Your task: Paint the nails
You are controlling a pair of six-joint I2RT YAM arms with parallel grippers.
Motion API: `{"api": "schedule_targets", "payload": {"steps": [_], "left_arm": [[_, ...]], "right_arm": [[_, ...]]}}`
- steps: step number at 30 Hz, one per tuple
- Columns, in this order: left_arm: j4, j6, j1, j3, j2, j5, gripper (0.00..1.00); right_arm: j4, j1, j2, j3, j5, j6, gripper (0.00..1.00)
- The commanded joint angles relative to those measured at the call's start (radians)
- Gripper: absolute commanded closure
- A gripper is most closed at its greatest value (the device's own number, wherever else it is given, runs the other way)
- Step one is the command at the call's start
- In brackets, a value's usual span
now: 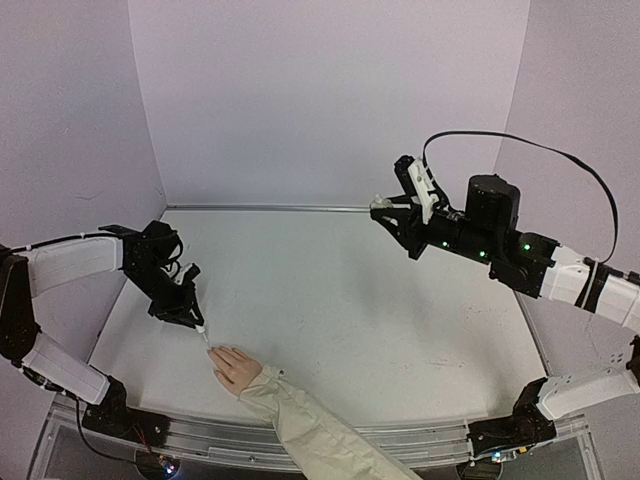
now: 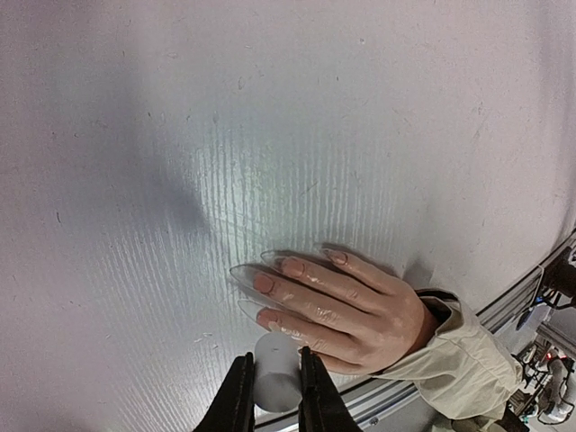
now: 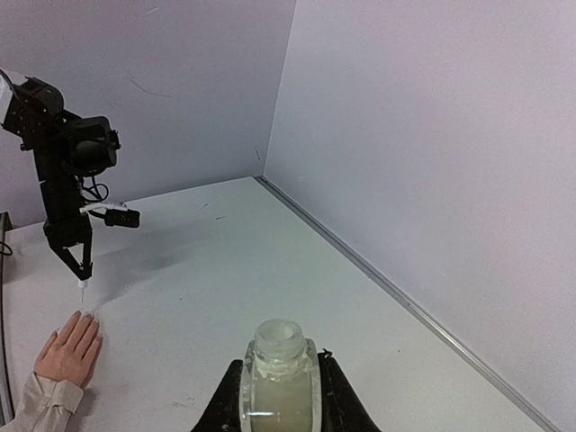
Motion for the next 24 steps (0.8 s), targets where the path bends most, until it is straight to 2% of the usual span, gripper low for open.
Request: {"api": "schedule_targets", "payload": {"steps": [1, 24], "left_arm": [[0.027, 0.008, 0.006, 0.0, 0.007, -0.012, 1.0], [0.028, 0.012, 0.0, -0.007, 0.058, 0.02, 1.0]], "right_arm": [[0.041, -0.001, -0.038, 0.026, 0.012, -0.008, 1.0], [0.038, -0.001, -0.039, 0.02, 0.018, -0.015, 1.0]]}}
